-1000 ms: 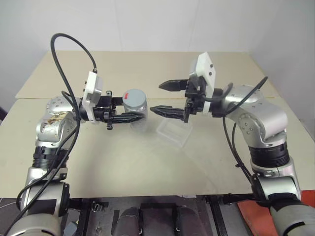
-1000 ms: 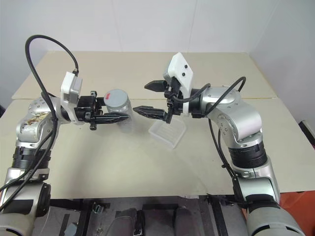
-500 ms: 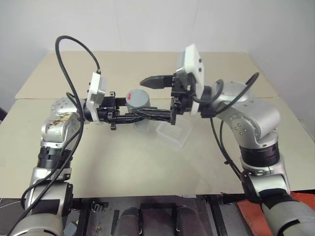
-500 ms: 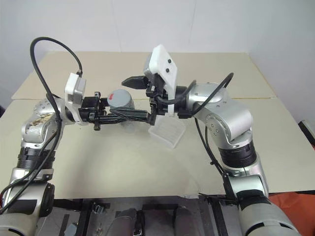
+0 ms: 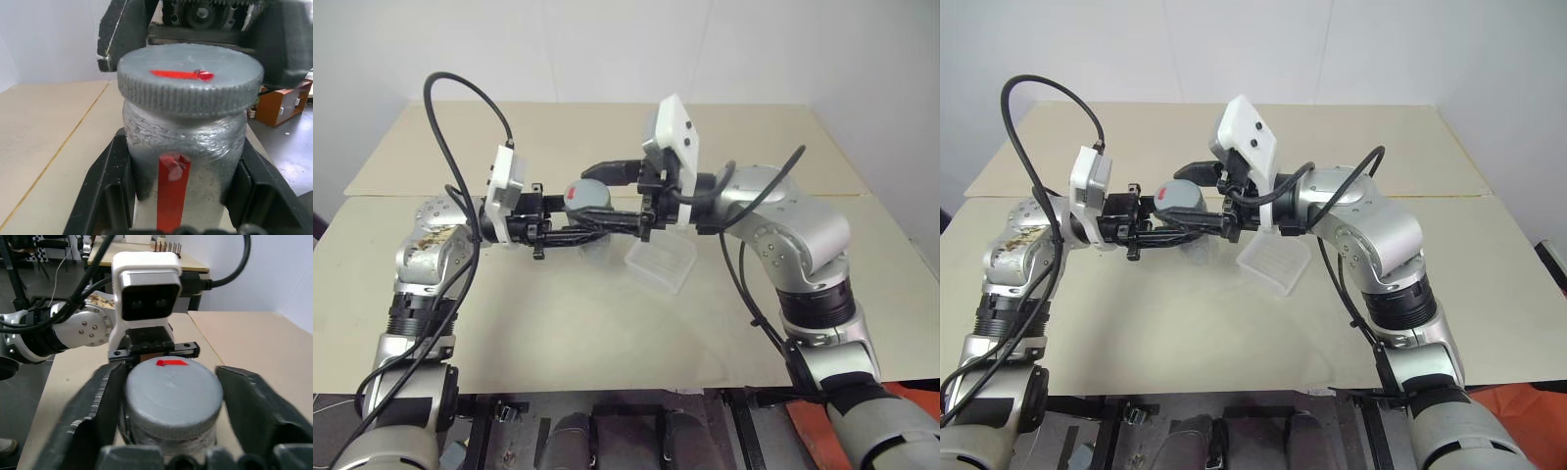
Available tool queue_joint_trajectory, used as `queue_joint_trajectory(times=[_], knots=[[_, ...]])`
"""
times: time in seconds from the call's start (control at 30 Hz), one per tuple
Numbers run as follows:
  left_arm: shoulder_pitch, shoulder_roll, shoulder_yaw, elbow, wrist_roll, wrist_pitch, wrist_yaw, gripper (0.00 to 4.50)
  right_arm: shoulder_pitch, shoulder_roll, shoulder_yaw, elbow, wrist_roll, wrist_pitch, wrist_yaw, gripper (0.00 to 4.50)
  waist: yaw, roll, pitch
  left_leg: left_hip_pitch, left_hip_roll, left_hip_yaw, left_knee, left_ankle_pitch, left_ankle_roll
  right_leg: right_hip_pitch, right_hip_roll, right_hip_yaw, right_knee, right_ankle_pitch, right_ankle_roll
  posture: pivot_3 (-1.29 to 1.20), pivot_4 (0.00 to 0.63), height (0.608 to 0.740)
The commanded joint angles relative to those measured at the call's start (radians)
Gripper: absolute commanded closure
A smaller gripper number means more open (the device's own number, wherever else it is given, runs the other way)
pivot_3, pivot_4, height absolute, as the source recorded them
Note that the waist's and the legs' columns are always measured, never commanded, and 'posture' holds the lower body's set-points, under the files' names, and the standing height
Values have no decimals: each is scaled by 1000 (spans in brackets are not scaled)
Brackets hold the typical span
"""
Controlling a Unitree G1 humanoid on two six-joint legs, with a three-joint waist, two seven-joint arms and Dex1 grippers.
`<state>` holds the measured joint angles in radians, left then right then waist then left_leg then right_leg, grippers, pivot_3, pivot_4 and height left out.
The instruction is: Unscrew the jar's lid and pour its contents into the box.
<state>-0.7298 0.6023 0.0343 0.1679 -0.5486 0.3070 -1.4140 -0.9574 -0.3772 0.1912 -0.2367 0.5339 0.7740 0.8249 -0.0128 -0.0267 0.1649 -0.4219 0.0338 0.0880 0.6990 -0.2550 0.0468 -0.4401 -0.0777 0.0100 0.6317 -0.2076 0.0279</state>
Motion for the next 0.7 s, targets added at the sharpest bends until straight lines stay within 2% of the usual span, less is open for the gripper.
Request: queue_joint_trajectory(times=[0.03,0.27,0.47,0.7], knots=[[-3,12,11,-32,-2,-12,1,2383,-23,2,-21,-24,26,22,3,1768,0,0,0,0,0,0,0,0,0,0,0,0,0,0,0,0,150,740],[8,6,-2,-31,12,-21,-5,2383,-54,3,-131,8,90,95,-54,1768,0,0,0,0,0,0,0,0,0,0,0,0,0,0,0,0,150,740],[22,10,-8,-41,7,-12,-5,2383,-48,-61,-226,9,125,129,-112,1768,3,0,0,0,0,0,0,0,0,0,0,0,0,0,0,0,150,740],[20,16,-9,-36,5,-3,-12,2383,-1,-98,-263,-49,155,164,-150,1768,-4,0,0,0,0,0,-1,0,0,0,0,0,-1,0,0,0,150,740]])
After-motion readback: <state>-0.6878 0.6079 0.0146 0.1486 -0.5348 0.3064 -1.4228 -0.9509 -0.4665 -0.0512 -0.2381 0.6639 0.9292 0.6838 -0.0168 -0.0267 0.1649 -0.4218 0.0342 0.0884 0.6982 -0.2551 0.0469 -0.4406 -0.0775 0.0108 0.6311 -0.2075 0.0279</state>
